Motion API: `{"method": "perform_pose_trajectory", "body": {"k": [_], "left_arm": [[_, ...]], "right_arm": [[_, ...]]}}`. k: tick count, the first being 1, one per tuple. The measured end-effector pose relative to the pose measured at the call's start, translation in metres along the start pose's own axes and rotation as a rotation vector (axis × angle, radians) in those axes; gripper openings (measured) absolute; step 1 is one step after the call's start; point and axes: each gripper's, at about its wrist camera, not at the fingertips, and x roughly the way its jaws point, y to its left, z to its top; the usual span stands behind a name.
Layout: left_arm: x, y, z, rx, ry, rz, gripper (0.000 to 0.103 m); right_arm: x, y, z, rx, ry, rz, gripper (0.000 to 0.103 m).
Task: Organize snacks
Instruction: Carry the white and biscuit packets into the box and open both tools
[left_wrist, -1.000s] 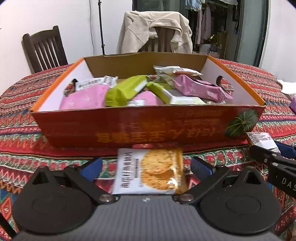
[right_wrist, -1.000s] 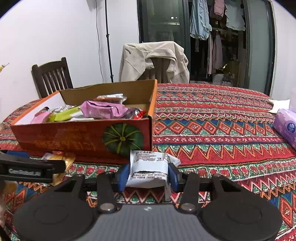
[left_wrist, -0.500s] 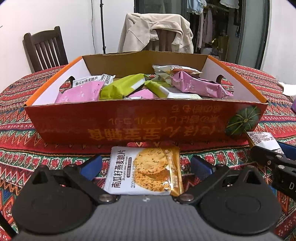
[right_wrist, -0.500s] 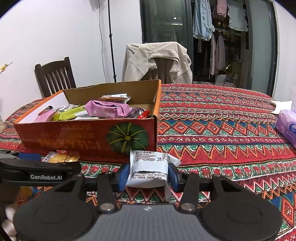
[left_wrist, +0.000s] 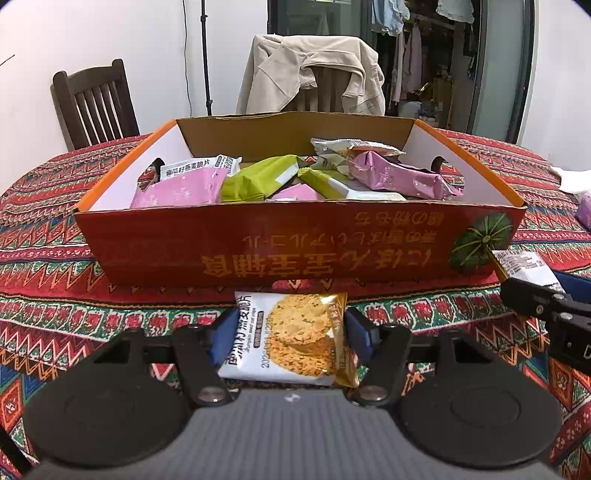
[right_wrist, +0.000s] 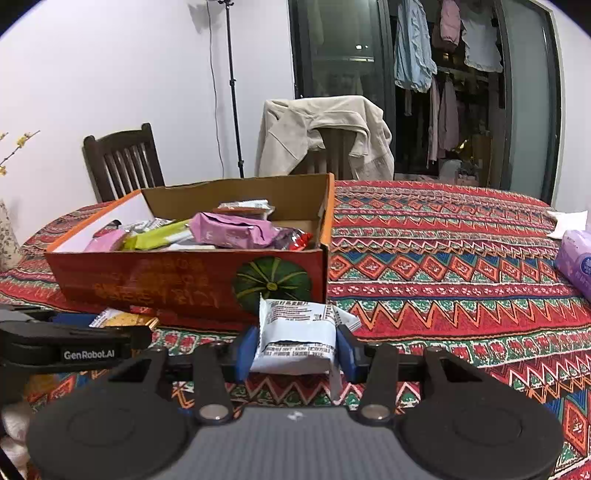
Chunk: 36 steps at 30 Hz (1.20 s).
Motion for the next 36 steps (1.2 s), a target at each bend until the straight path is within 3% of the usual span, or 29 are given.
{"method": "perform_pose_trajectory", "body": {"k": [21,28,36], "left_arm": [[-0.075,0.032,-0.014,-0.039,-0.152,-0.031,0.056],[-0.095,0.044,0.002,-0.044,-0.226,-0.048,0.056],[-0.106,0.044,0.033,-0.029,-0.298,-0.082,0.056]], "right_arm": [[-0.04,0.016,0.001,-0.069,-0.148,0.089,0.045],[-0.056,0.027,0.011,-0.089,-0.199,0.093,0.045],[-0.058,0.042,0.045,-0.098,-0.226,0.08,0.045]]}}
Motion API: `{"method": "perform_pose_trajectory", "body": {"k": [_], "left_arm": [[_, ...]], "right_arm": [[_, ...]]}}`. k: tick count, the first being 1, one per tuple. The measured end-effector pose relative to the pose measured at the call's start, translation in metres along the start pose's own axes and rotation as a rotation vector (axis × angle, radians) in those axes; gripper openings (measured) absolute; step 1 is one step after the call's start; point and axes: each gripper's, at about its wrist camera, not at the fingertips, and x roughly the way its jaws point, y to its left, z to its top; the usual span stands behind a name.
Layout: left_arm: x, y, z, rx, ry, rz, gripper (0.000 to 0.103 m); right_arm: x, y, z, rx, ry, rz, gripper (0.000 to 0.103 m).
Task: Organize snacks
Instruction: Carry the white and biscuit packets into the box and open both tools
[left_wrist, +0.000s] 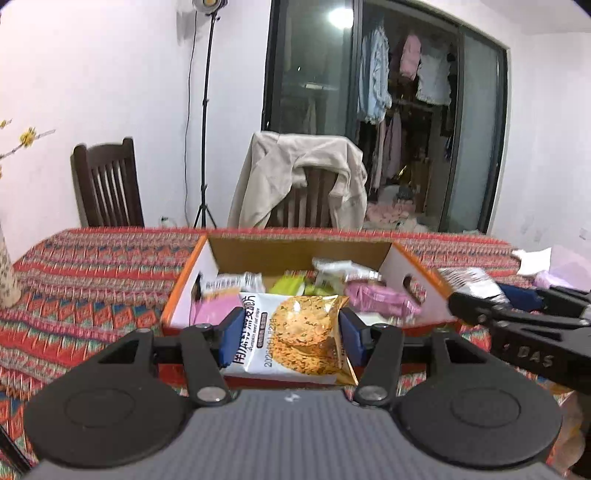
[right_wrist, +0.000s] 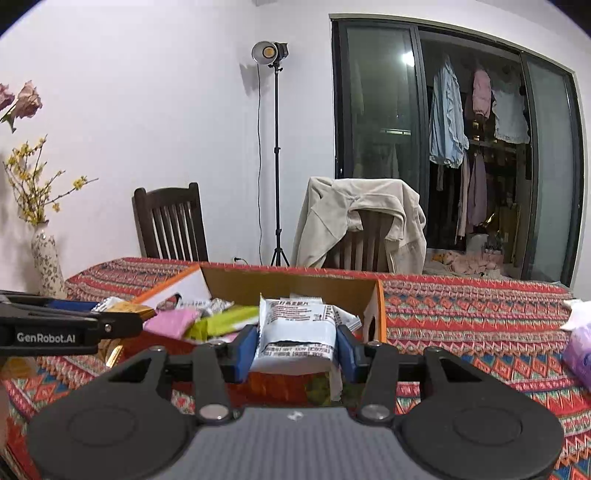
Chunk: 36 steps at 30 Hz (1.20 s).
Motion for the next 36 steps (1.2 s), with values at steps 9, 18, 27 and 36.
{"method": "perform_pose_trajectory", "body": {"k": [9,18,27,36], "left_arm": [[0.021,0.005,0.039,-0.027,-0.073,0.009,0.056],[0.066,0.015,0.058,-0.084,-0.086,0.05,0.056],[0.11,0.038,0.041,-0.13,-0.033,0.084,0.056],[0.133,0.044,0.027,-0.103,-0.001,0.103,0.057]], "right_arm": [[0.037,0.008,0.034,0.023,-0.007,-0.029,0.045],[0.089,0.011,0.052,0.062,0.005,-0.058,0.045],[0.124,0.007,0.039,0.052,0.005,-0.092,0.045],[0.144,-0.003,0.024,0.071,0.06,-0.078,0.046]]}}
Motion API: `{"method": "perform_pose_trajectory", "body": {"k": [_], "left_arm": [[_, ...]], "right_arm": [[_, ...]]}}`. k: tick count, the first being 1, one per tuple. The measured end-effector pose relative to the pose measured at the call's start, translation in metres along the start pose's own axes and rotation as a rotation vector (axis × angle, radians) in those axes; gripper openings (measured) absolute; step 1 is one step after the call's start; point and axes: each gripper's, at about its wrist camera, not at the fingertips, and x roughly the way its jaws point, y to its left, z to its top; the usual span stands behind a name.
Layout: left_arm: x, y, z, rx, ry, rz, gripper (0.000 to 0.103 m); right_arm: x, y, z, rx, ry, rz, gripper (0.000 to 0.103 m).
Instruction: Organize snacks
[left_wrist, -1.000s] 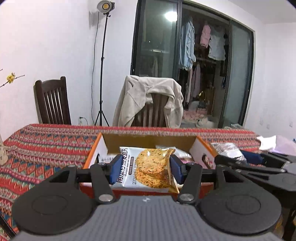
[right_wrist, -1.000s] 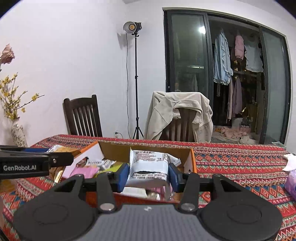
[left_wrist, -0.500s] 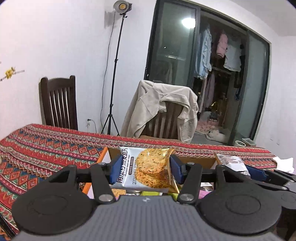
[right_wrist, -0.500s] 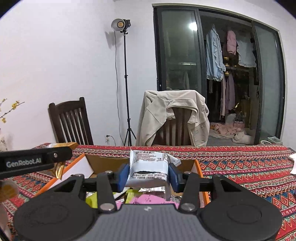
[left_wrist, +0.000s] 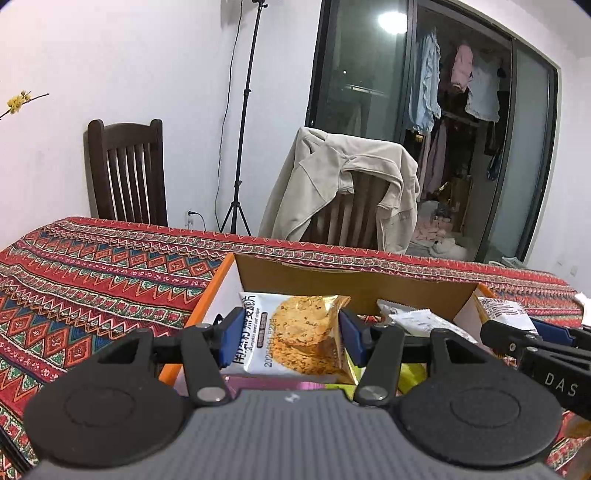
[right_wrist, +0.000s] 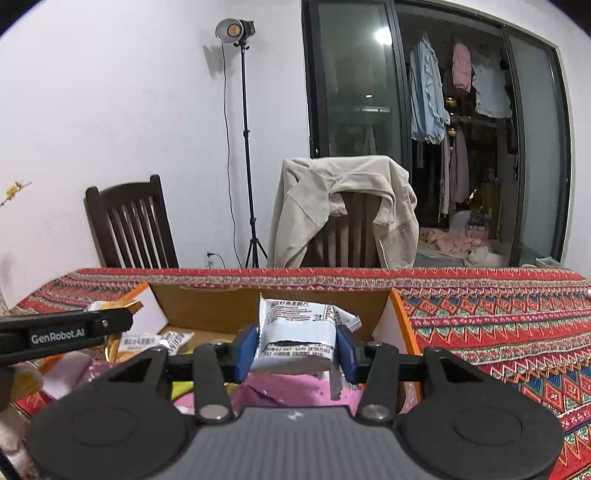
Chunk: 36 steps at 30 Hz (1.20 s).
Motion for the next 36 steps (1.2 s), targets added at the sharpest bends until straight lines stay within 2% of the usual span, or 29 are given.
{"method": "perform_pose_trajectory", "body": {"k": [1,2,3,6,7,9,17,22,26,30,36], "left_arm": [[0.0,0.0,-0.001,0.002,-0.001,-0.003,0.059],[0.001,0.0,-0.002,0.001,-0.001,-0.006,0.061],[0.001,0.001,-0.002,-0.002,-0.002,-0.007,0.068],[-0.003,0.002,-0.003,-0.007,-0.024,-0.003,0.088],[-0.005,0.003,-0.002,-0.011,-0.032,-0.005,0.101],[-0.008,0.003,-0.002,-0.021,-0.052,-0.003,0.103],[-0.02,0.0,0.006,-0.026,-0.071,0.0,0.103],[-0.05,-0.001,0.018,-0.034,-0.081,0.002,0.103],[-0.082,0.002,0.021,-0.012,-0.078,-0.033,0.103],[-0.113,0.004,0.011,0.021,-0.073,-0.051,0.103],[-0.149,0.01,-0.025,0.061,-0.042,-0.083,0.103]], "right_arm": [[0.002,-0.001,-0.001,0.0,0.005,-0.006,0.046],[0.003,-0.001,-0.002,0.001,0.009,-0.008,0.053],[0.003,-0.001,-0.002,0.003,0.016,-0.007,0.065],[0.002,-0.005,-0.003,0.028,0.015,-0.001,0.087],[0.001,-0.006,-0.003,0.034,0.013,0.0,0.09],[0.001,-0.008,-0.002,0.046,0.019,0.004,0.103],[-0.002,-0.007,0.001,0.043,0.017,0.01,0.103],[-0.023,-0.006,0.011,0.039,-0.009,0.013,0.103],[-0.051,-0.008,0.016,0.032,-0.028,0.017,0.103],[-0.084,-0.008,0.015,0.004,-0.041,0.031,0.103],[-0.132,-0.006,-0.005,-0.028,-0.033,0.052,0.103]]}}
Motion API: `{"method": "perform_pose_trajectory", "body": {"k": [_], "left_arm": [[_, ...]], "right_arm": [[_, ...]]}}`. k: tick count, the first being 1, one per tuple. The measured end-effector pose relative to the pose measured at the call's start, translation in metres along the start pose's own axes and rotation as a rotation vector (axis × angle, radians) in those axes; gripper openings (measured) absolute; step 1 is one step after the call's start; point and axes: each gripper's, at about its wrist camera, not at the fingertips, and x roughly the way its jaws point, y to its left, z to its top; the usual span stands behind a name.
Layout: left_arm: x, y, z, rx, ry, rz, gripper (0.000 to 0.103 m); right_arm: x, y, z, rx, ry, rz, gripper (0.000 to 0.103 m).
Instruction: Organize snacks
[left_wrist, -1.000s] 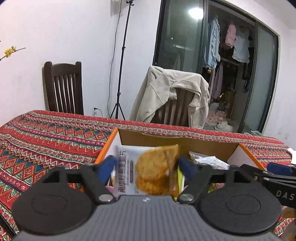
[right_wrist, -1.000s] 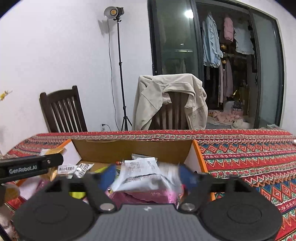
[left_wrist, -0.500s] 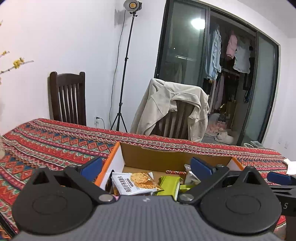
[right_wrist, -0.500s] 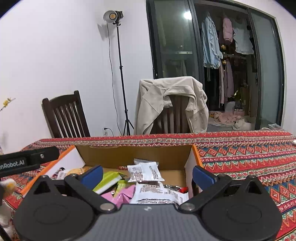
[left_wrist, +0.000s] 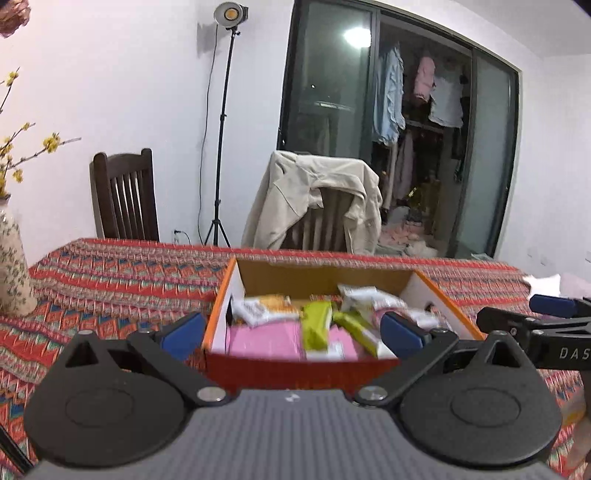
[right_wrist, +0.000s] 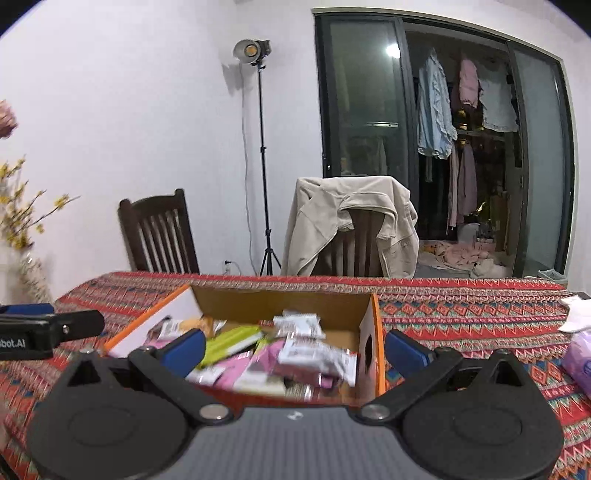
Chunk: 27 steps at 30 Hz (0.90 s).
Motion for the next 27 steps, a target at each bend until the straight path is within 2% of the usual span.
{"method": "perform_pose_trajectory", "body": {"k": [7,15,27], "left_arm": [[-0.031,0.006,-0.04,-0.001,0.045,-0.002,0.103],[-0.054,0.011,-0.081,-0.027,0.119,-0.015,0.103],[-0.07,0.012,-0.091,-0.025,0.118,-0.005,0.103]], "right_arm": [[-0.034,0.009,-0.043,0.006,0.062,0.025,0.103],[-0.052,0.02,-0.083,0.015,0.14,0.032,0.103],[-0.065,0.027,-0.097,0.031,0.161,0.033,0.103]]}}
